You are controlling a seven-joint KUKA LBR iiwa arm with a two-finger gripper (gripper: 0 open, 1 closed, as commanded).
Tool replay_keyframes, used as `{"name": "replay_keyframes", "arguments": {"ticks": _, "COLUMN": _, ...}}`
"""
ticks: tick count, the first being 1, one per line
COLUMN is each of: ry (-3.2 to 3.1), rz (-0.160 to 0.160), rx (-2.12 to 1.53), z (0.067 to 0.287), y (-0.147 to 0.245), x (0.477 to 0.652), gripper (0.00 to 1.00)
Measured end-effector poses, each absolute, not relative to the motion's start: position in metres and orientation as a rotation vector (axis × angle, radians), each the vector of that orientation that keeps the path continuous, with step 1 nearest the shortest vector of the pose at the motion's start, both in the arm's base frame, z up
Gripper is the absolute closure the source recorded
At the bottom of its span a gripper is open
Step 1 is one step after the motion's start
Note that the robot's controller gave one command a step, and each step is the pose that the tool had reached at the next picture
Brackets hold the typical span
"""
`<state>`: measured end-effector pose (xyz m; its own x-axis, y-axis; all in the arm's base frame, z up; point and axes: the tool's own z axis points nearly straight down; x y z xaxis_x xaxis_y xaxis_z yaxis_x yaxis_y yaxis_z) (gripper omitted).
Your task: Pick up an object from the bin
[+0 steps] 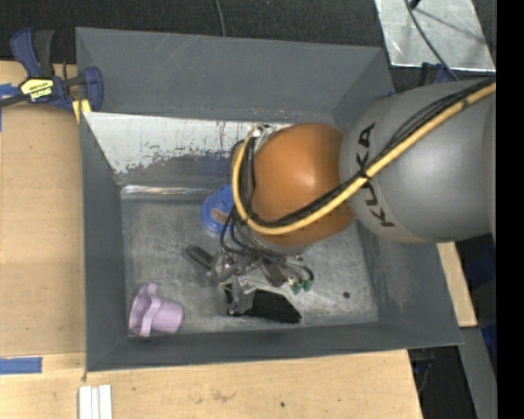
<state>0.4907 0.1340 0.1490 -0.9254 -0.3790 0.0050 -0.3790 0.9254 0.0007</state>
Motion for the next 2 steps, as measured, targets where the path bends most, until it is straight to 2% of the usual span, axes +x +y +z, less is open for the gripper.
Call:
{"name": "replay_keyframes", "arguments": {"ticks": 1, "ry": -3.005, "rz": 0.0, "rx": 0.92, "z": 0.198, "y": 0.126, "x": 0.497, "gripper": 1.0}}
{"name": "replay_keyframes", "arguments": {"ticks": 2, "ry": -2.957, "rz": -0.001, "rx": 1.069, "z": 0.234, "y": 0.124, "x": 0.499, "gripper": 1.0}}
